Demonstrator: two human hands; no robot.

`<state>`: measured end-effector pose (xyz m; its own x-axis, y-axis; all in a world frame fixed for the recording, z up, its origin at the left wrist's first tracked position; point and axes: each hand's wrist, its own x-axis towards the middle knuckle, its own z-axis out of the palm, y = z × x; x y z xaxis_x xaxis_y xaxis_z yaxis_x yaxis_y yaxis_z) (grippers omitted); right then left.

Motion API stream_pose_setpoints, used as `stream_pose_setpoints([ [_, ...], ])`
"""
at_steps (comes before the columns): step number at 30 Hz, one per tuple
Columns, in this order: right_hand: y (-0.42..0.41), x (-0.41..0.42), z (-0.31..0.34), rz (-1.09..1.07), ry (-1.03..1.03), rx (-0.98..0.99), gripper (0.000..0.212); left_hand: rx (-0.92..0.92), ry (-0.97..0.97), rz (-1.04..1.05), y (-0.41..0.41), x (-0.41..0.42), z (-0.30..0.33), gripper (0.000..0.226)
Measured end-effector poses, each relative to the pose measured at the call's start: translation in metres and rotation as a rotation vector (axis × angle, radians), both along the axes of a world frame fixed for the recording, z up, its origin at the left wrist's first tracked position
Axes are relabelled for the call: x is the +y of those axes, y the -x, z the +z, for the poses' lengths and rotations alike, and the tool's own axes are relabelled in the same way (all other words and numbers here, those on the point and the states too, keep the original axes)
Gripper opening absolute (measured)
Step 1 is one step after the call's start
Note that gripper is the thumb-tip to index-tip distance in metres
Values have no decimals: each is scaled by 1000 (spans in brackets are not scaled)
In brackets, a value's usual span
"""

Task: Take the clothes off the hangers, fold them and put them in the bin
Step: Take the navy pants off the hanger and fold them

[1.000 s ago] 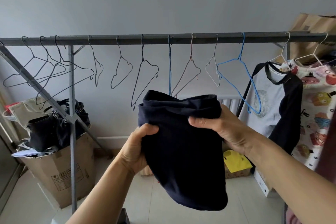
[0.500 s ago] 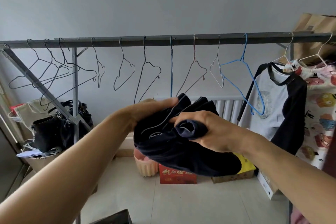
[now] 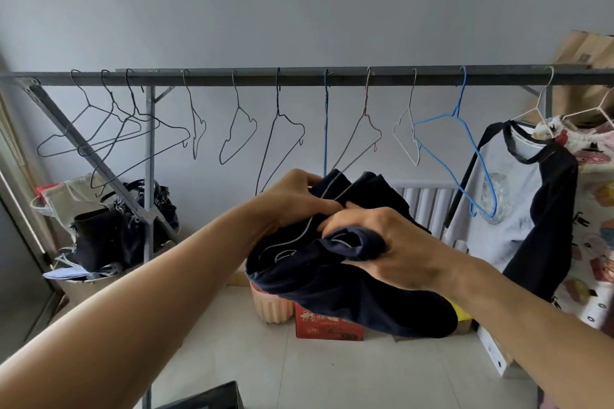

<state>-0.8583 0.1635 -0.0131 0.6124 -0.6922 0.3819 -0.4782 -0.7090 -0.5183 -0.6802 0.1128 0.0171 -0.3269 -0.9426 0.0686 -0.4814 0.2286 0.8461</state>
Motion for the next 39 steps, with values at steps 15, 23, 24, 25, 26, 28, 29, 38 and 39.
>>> stream_pose_setpoints([
  [15, 22, -9, 24, -270, 258, -229, 15, -107, 320, -417, -12, 7, 27, 20],
  [23, 25, -12, 38, -108, 74, -259, 17, -325, 138, -311, -7, 2, 42, 47],
  [24, 26, -12, 36, -107, 65, -266, 16, -427, 59, -328, -11, 0, 44, 48],
  [25, 27, -12, 34, -108, 53, -265, 15, -607, 0, -346, -15, -3, 44, 46],
  [26, 27, -11, 31, -108, 47, -257, 15, -839, -30, -361, -17, -5, 44, 43],
  [28, 27, -13, 22, -120, 52, -246, 18, -1181, -6, -339, -18, -8, 39, 32],
  [29, 26, -14, 18, -133, 61, -260, 19, -1201, 18, -316, -19, -7, 37, 30],
  [38, 48, -32, 11, -462, -30, -958, 24, 323, -136, -296, -48, -2, -38, 94],
  [39, 48, -35, 11, -492, -67, -1049, 19, 327, -134, -313, -40, 4, -51, 87],
])
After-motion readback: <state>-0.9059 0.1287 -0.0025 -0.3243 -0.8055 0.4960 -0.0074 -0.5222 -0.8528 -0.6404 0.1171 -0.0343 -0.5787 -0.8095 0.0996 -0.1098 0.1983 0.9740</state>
